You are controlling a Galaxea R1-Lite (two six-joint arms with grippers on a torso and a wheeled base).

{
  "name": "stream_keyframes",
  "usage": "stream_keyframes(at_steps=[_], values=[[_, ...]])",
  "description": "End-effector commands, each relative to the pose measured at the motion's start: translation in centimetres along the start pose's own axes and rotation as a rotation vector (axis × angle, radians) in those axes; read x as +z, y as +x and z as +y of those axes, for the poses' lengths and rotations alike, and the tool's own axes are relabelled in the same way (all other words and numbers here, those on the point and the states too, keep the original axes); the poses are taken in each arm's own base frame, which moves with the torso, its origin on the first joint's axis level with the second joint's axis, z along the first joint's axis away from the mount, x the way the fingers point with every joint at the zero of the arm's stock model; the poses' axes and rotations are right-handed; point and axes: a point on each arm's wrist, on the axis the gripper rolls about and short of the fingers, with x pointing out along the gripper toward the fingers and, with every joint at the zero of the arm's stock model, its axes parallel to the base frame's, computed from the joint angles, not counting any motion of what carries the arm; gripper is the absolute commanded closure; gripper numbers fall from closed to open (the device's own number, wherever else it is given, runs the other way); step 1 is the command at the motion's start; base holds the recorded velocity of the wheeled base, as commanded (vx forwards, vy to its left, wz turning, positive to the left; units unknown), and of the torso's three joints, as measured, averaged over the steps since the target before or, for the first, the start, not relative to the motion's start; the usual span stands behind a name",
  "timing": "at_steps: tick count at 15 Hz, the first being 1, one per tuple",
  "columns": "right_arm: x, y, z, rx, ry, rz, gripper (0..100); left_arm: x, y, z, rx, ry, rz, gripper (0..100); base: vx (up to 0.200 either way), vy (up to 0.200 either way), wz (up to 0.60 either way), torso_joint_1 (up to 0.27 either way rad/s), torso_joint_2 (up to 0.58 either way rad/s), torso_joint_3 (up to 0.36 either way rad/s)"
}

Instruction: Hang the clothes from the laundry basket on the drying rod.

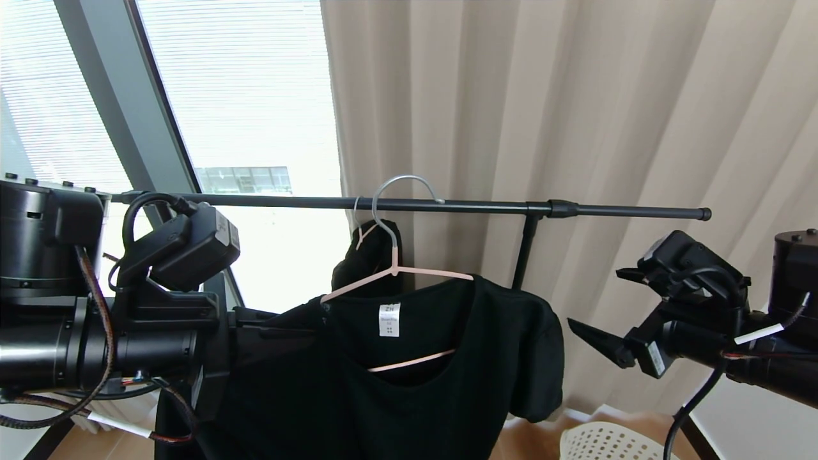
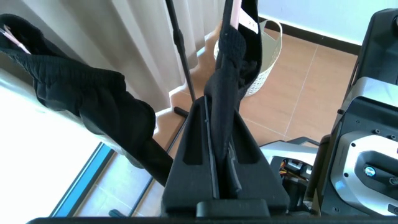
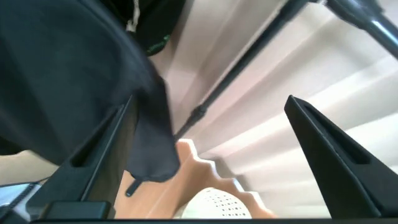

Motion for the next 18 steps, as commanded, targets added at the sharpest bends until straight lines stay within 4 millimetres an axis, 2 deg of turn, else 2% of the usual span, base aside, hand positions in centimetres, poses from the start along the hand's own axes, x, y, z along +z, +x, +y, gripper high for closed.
stream_keyframes(at_steps=[1,2,4,6,8,12,18], values=[[-0.6,-0.6,-0.4,0.036,-0.01,-0.013,0,0.1,-0.2,-0.1,0.004,0.006,-0.008,100,0.0,0.0,0.0,0.0,0.0,0.0],[-1.0,-0.9,-0.4,0.089,-0.012,-0.032,0,0.1,-0.3,-0.2,0.003,0.005,-0.007,100,0.0,0.0,0.0,0.0,0.0,0.0],[-2.4,-1.2,-1.8,0.25,-0.047,-0.097,0,0.2,-0.6,-0.3,0.006,0.011,-0.016,100,0.0,0.0,0.0,0.0,0.0,0.0],[-3.6,-0.9,-2.8,0.358,-0.042,-0.126,0,0.4,-0.9,-0.5,0.01,0.007,-0.025,100,0.0,0.0,0.0,0.0,0.0,0.0],[-4.4,-0.1,-2.8,0.443,-0.02,-0.136,0,0.4,-1.0,-0.5,0.007,0.007,-0.029,100,0.0,0.0,0.0,0.0,0.0,0.0],[-5.5,1.6,-2.6,0.529,0.023,-0.114,0,0.4,-1.1,-0.7,-0.01,0.01,-0.041,100,0.0,0.0,0.0,0.0,0.0,0.0],[-6.5,3.5,-2.5,0.556,0.056,-0.063,0,0.7,-1.8,-1.1,-0.002,0.026,-0.062,100,0.0,0.0,0.0,0.0,0.0,0.0]])
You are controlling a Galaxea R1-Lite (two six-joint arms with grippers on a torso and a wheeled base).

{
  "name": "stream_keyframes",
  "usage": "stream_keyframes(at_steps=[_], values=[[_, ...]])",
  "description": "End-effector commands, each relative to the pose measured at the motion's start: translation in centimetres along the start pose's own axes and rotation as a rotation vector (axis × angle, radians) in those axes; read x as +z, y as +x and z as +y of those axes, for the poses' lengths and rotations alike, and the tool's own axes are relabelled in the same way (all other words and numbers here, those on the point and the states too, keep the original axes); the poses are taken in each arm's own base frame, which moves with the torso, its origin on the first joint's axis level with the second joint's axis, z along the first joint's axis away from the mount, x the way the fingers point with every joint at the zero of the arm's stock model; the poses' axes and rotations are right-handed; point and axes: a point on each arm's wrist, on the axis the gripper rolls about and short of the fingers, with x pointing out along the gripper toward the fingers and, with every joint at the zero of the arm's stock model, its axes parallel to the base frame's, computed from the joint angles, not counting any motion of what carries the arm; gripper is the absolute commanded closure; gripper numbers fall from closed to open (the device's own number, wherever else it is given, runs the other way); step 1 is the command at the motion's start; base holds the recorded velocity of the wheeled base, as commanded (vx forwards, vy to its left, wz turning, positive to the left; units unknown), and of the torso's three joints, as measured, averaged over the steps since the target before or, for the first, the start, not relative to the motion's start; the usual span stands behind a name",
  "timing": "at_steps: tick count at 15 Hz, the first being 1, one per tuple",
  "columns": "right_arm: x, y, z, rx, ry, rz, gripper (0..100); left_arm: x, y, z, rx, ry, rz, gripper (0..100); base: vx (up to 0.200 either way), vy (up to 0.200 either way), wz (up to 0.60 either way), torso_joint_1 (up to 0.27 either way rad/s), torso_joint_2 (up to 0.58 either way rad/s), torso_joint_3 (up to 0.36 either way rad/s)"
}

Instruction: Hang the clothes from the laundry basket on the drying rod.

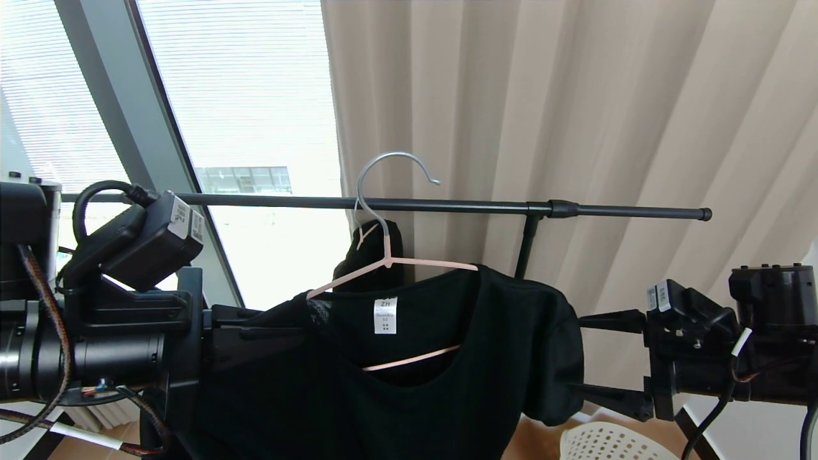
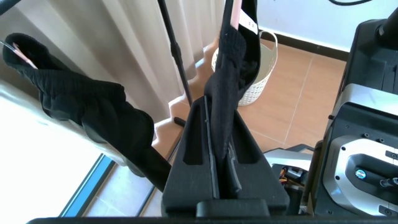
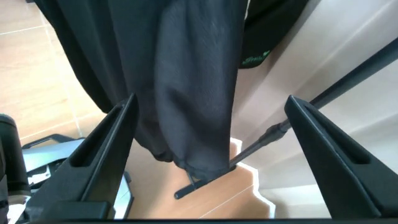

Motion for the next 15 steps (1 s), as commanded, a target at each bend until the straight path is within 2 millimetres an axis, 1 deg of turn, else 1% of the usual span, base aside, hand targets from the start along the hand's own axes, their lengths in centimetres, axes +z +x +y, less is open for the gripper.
stream_keyframes(at_steps=[1,2,3,6,8,12,13,15], values=[[-0.4,0.7,-0.5,0.01,0.018,0.014,0,0.2,-0.4,-0.3,0.003,0.01,-0.013,100,0.0,0.0,0.0,0.0,0.0,0.0],[-0.4,0.8,-0.6,0.011,0.022,0.016,0,0.2,-0.5,-0.3,0.004,0.011,-0.014,100,0.0,0.0,0.0,0.0,0.0,0.0],[-0.3,0.8,-0.6,0.01,0.023,0.014,100,0.1,-0.5,-0.3,0.005,0.01,-0.013,100,0.0,0.0,0.0,0.0,0.0,0.0],[0.0,0.8,-0.6,0.008,0.029,0.005,100,0.0,-0.5,-0.4,0.003,0.006,-0.009,100,0.0,0.0,0.0,0.0,0.0,0.0],[0.5,0.3,-1.0,-0.017,0.019,-0.009,100,-0.2,-0.6,-0.5,0.004,-0.018,-0.005,100,0.0,0.0,0.0,0.0,0.0,0.0],[1.2,-1.4,-2.3,-0.103,0.048,-0.044,100,-0.7,-1.1,-0.5,0.025,-0.034,-0.002,100,0.0,0.0,0.0,0.0,0.0,0.0],[1.4,-2.1,-3.1,-0.137,0.066,-0.056,100,-1.0,-1.4,-0.5,0.036,-0.04,-0.001,100,0.0,0.0,0.0,0.0,0.0,0.0],[1.5,-2.6,-3.6,-0.164,0.077,-0.063,100,-1.2,-1.5,-0.6,0.023,-0.047,-0.003,100,0.0,0.0,0.0,0.0,0.0,0.0]])
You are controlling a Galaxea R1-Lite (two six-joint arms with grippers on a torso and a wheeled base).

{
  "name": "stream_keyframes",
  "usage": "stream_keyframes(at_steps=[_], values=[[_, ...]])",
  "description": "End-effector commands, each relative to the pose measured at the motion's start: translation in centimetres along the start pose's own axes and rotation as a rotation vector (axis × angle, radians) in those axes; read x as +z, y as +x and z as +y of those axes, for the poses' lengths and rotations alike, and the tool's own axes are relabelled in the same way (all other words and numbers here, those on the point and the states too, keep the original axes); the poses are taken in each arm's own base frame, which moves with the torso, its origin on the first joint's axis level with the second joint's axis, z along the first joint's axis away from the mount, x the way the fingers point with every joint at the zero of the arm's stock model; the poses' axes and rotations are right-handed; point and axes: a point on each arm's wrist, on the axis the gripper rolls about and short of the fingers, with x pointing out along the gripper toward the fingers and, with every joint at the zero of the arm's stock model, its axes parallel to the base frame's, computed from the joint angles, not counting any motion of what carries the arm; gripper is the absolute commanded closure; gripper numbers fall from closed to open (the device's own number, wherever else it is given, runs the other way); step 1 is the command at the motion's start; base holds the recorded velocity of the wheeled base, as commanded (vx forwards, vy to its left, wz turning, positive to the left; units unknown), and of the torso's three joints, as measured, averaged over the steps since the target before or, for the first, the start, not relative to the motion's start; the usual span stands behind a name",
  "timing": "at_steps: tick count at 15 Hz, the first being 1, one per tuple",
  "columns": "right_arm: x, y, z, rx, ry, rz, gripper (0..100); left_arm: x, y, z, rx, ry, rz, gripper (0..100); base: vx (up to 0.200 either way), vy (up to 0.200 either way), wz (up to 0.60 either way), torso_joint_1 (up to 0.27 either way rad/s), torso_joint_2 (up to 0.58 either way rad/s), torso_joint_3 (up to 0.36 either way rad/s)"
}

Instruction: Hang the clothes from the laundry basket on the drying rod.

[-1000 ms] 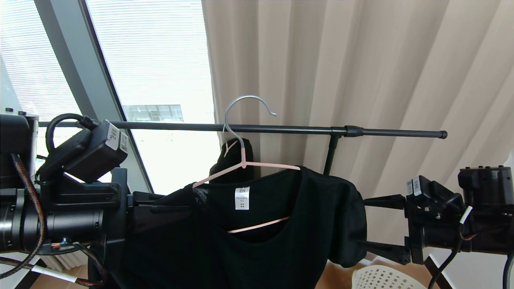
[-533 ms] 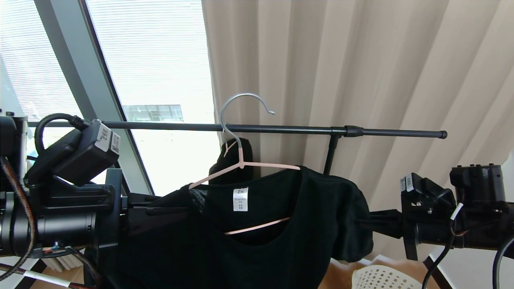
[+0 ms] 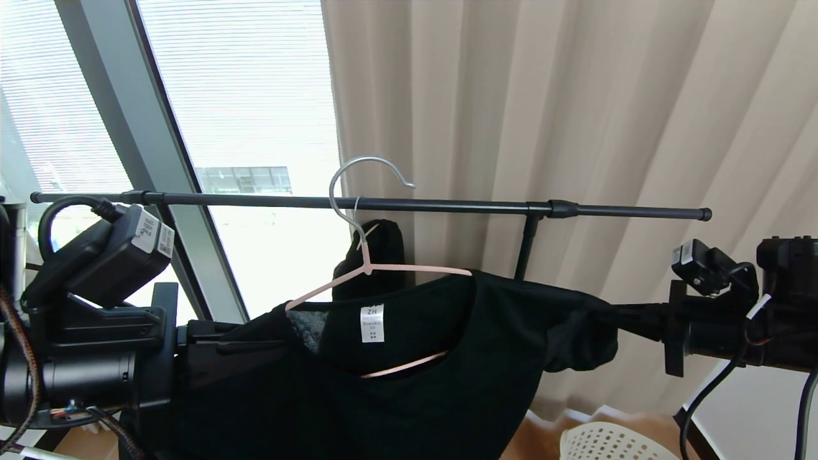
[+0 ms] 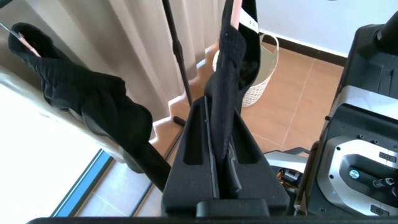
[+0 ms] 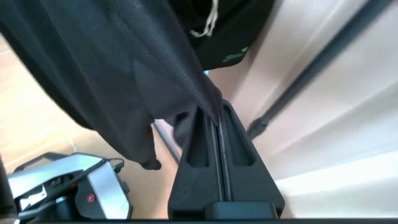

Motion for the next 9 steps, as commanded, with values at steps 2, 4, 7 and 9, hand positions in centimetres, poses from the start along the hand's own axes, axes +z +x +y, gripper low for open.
stream_keyframes(at_steps=[2,4,7,9], values=[[0.3,-0.6,-0.8,-0.036,0.0,-0.013,100,-0.3,-0.4,0.0,0.014,-0.008,-0.001,100,0.0,0.0,0.0,0.0,0.0,0.0],[0.3,-0.7,-1.1,-0.045,0.008,-0.014,100,-0.2,-0.6,-0.1,0.016,-0.004,-0.006,100,0.0,0.0,0.0,0.0,0.0,0.0],[0.1,-0.9,-0.5,-0.035,0.009,-0.013,100,-0.3,-0.4,0.1,0.017,-0.01,0.0,100,0.0,0.0,0.0,0.0,0.0,0.0],[-0.1,-1.2,0.1,-0.028,-0.011,-0.011,100,-0.3,-0.4,0.1,0.017,-0.011,0.0,100,0.0,0.0,0.0,0.0,0.0,0.0]])
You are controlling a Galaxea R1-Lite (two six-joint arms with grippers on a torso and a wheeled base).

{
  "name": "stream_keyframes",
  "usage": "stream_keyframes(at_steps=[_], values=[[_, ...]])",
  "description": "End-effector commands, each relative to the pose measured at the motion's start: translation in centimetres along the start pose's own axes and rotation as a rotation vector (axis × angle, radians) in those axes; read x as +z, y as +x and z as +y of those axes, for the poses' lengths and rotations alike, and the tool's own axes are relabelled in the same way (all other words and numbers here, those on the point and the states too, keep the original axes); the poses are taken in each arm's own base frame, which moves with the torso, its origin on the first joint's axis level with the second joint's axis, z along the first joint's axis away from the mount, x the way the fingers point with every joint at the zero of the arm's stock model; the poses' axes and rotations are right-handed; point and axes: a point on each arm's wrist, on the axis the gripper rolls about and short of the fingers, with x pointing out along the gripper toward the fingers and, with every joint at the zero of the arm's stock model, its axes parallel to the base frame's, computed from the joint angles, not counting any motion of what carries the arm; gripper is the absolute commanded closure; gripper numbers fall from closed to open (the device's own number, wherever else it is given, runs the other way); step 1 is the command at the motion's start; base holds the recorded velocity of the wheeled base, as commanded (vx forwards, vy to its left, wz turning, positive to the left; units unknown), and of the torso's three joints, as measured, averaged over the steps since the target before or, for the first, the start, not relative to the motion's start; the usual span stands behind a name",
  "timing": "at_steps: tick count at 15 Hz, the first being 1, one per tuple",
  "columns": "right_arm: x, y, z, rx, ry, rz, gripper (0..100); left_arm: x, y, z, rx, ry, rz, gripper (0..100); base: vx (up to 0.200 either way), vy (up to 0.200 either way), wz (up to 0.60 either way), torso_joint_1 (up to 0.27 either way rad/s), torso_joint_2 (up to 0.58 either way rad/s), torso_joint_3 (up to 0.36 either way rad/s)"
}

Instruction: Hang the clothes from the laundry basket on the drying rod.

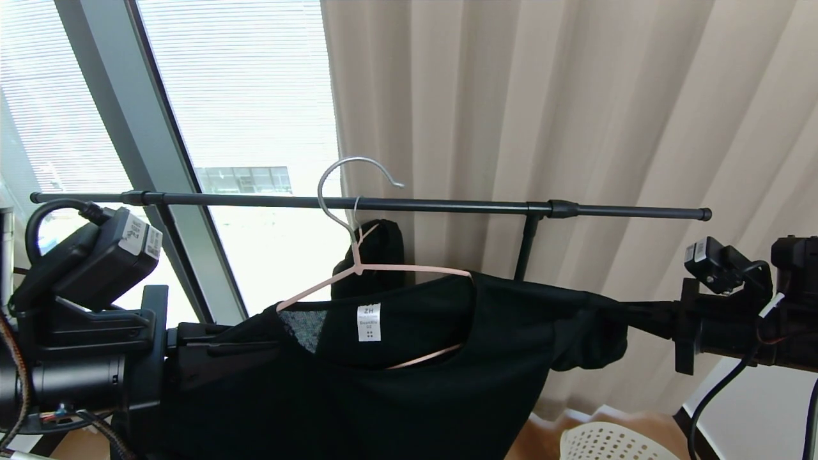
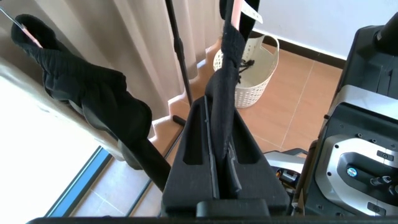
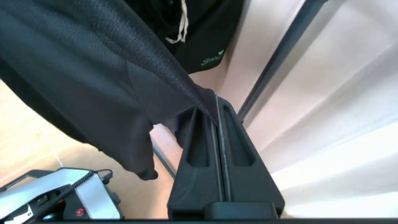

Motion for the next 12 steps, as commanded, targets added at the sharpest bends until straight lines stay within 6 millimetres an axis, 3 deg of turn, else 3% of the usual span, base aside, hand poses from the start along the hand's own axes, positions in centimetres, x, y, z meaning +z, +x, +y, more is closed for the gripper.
stream_keyframes(at_steps=[1,6,12], values=[[0.0,-0.3,0.4,0.001,-0.012,-0.004,0,0.0,0.1,0.1,0.0,-0.001,0.002,100,0.0,0.0,0.0,0.0,0.0,0.0],[0.1,-0.8,1.0,-0.002,-0.068,-0.009,0,-0.1,-0.1,0.5,0.028,-0.08,0.001,100,0.0,0.0,0.0,0.0,0.0,0.0],[2.1,-2.3,2.7,-0.016,-0.138,-0.067,0,-0.6,-0.7,0.5,0.101,-0.118,0.013,100,0.0,0.0,0.0,0.0,0.0,0.0]])
